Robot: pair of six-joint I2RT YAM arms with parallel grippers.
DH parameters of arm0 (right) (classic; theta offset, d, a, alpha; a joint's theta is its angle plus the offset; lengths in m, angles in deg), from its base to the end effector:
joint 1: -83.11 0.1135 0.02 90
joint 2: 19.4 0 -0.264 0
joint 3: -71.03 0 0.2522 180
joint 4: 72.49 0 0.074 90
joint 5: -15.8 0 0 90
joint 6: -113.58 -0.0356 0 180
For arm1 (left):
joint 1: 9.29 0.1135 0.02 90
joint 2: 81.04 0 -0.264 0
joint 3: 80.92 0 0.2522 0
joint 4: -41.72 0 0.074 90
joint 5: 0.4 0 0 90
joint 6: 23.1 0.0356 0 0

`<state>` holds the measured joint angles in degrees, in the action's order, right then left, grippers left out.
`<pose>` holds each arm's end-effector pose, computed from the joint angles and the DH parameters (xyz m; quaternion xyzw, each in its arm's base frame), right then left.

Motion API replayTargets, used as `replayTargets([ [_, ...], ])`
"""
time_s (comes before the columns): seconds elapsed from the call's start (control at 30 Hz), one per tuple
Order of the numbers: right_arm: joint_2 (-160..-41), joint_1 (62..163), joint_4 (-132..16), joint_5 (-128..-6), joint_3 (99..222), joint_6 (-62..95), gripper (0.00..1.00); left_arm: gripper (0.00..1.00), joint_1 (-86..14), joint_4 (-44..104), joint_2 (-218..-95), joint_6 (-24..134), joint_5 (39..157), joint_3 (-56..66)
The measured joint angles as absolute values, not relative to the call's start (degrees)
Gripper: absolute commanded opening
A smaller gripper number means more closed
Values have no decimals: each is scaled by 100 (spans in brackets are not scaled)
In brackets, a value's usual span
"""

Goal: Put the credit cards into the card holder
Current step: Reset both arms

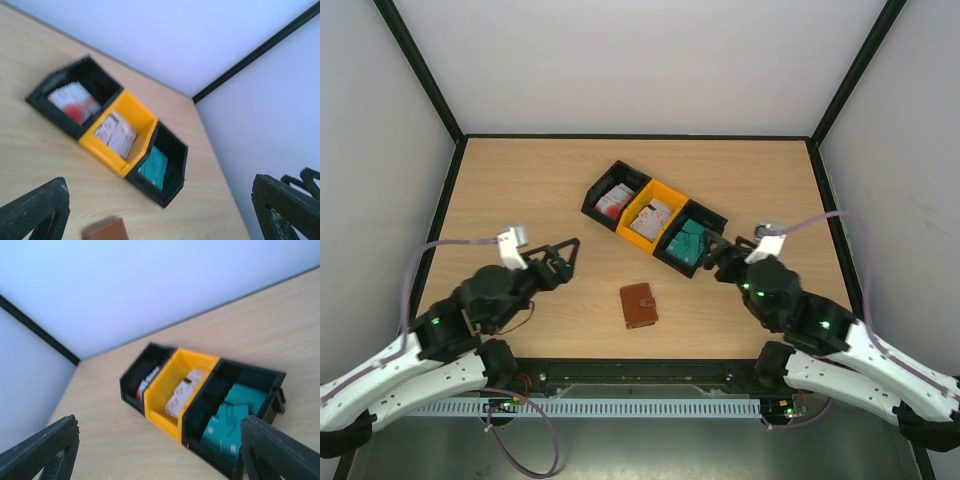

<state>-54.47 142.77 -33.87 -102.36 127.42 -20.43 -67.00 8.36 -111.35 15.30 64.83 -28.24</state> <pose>0.0850 0.1119 0.3255 0.0365 0.7936 0.3309 0.5093 0.0819 -0.1017 0.3224 -0.0961 0.7598 -0.4111 0.4944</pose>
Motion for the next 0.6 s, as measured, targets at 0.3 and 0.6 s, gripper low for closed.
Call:
replayTargets([
  [0.3,-4878,14277,-2027,-11080,14233,-2032,98,100,-6703,-366,-10258,2175,5543,-1456],
  [0.6,-4492,14277,-1179,-11637,14650,-2154,98,100,-6703,-1502,-9981,2439,4868,-763],
])
